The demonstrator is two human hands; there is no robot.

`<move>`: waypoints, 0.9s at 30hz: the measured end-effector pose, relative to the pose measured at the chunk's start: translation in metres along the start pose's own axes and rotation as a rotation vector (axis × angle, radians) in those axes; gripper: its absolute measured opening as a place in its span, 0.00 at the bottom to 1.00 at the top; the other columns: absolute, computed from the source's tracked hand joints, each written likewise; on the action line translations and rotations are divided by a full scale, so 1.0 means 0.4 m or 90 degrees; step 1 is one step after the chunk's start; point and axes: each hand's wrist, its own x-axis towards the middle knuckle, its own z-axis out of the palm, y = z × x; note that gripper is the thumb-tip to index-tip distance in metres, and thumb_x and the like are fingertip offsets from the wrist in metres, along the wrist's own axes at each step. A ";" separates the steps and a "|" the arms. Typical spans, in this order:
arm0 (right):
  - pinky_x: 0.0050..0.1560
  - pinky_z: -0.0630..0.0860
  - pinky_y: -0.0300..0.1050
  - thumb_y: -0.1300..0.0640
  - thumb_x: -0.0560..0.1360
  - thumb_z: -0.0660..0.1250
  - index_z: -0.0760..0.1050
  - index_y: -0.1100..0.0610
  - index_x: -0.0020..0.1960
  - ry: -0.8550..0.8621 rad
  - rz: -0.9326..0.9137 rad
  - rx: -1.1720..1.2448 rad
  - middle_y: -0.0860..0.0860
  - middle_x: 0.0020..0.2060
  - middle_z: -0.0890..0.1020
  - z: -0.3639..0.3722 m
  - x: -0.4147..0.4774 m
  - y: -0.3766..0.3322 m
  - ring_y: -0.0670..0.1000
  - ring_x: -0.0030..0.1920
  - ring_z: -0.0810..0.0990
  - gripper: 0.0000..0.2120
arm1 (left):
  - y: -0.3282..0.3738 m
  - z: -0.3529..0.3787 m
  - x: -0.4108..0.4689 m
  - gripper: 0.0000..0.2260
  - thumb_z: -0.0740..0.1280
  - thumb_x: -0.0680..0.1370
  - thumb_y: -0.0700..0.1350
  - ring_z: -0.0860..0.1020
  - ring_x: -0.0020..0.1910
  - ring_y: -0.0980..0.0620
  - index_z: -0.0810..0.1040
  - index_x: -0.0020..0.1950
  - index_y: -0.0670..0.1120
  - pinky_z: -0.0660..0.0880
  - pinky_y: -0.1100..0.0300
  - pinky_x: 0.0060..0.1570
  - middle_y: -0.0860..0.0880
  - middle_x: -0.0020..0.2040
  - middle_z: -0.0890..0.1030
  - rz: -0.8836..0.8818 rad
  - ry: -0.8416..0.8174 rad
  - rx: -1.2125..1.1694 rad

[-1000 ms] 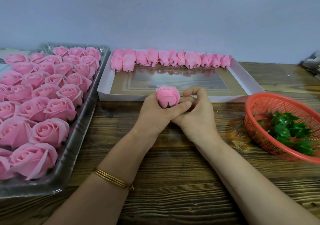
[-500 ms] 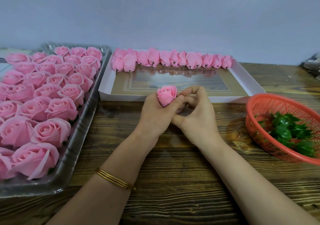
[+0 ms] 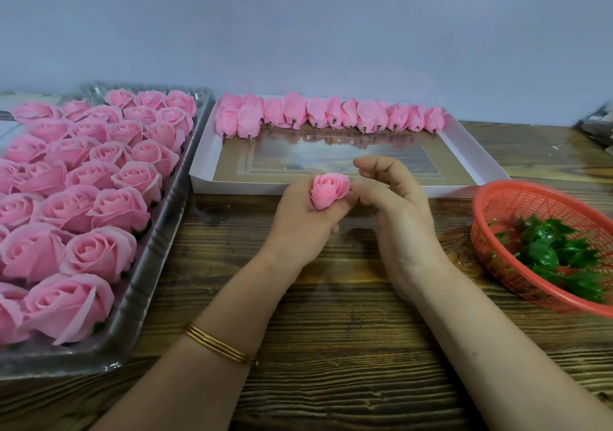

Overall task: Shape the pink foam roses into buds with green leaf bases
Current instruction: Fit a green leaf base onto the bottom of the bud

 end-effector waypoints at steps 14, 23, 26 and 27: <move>0.54 0.76 0.56 0.70 0.72 0.69 0.80 0.61 0.44 -0.047 0.025 0.001 0.59 0.40 0.81 0.017 -0.014 -0.007 0.56 0.45 0.79 0.05 | -0.006 0.000 -0.001 0.09 0.72 0.75 0.43 0.83 0.52 0.48 0.84 0.54 0.45 0.77 0.43 0.56 0.48 0.49 0.85 0.023 -0.006 0.119; 0.50 0.75 0.45 0.64 0.67 0.71 0.80 0.60 0.45 -0.065 0.060 0.082 0.52 0.38 0.81 0.021 -0.012 -0.011 0.50 0.42 0.79 0.07 | 0.003 -0.002 -0.007 0.11 0.74 0.71 0.48 0.83 0.48 0.48 0.85 0.50 0.46 0.78 0.41 0.51 0.48 0.45 0.86 0.012 0.006 0.149; 0.48 0.74 0.41 0.62 0.67 0.71 0.82 0.56 0.42 -0.077 0.058 0.116 0.49 0.37 0.82 0.019 -0.008 -0.011 0.47 0.41 0.79 0.05 | 0.002 0.001 -0.008 0.09 0.75 0.71 0.45 0.83 0.47 0.46 0.84 0.50 0.44 0.78 0.41 0.50 0.47 0.44 0.86 0.001 -0.002 0.151; 0.49 0.75 0.40 0.63 0.66 0.71 0.83 0.55 0.40 -0.086 0.052 0.108 0.49 0.38 0.82 0.020 -0.008 -0.010 0.47 0.42 0.80 0.05 | 0.002 0.001 -0.008 0.09 0.76 0.71 0.44 0.83 0.47 0.47 0.84 0.49 0.45 0.78 0.42 0.51 0.48 0.44 0.86 0.002 -0.005 0.150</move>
